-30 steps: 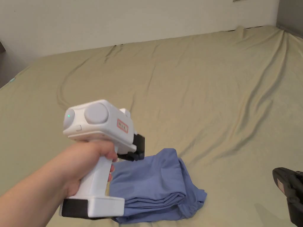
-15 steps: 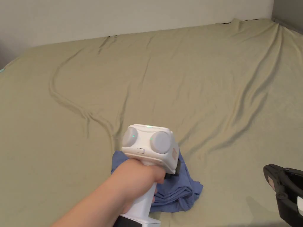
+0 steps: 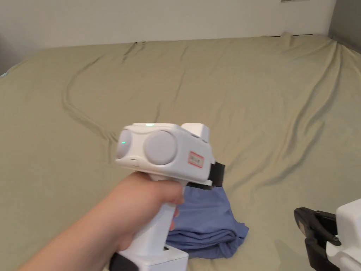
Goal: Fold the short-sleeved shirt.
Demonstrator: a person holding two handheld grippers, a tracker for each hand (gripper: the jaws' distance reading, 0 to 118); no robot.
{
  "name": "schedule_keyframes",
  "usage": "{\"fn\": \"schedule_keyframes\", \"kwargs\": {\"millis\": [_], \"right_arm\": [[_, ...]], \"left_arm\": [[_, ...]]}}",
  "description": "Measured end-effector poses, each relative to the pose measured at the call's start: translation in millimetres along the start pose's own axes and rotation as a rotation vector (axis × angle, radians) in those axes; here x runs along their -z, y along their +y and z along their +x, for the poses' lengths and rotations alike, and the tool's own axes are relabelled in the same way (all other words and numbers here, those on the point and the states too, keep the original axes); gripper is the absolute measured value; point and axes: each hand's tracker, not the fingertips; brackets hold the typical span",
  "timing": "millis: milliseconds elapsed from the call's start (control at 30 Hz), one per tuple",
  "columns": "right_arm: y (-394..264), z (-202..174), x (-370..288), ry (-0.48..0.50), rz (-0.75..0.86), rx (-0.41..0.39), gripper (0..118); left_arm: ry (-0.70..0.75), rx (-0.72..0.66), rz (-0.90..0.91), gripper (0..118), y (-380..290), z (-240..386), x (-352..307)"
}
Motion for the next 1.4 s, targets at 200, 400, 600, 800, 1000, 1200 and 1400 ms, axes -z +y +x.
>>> {"fn": "schedule_keyframes", "kwargs": {"millis": [200,400,600,800,1000,1200,1400], "right_arm": [[34.2,-43.5,79.9,0.201,-0.052,-0.047,1],[58.7,-42.7,190.1,0.545,-0.299,0.197,1],[19.7,-8.5,248.8,0.691,-0.504,0.437,1],[-1.7,27.8,256.7,0.744,-0.507,0.616,1],[-0.9,34.5,245.1,0.698,-0.517,0.598,1],[-3.4,43.4,235.8,0.657,-0.528,0.580,1],[-7.4,55.1,241.7,0.659,-0.522,0.588,1]], "left_arm": [[0.024,-0.178,0.058,0,-55.5,-99.0,-61.3],[-0.025,-0.408,0.060,0,-113.4,-174.5,-68.6],[-0.283,-0.593,0.126,0,-145.7,-226.0,-58.6],[-0.514,-0.720,0.123,5,-148.4,-256.3,-21.4],[-0.585,-0.697,-0.024,102,-134.3,-253.7,46.1],[-0.673,-0.723,-0.012,71,-111.4,-228.7,85.4],[-0.604,-0.645,-0.095,25,-106.6,-212.8,103.3]]}}
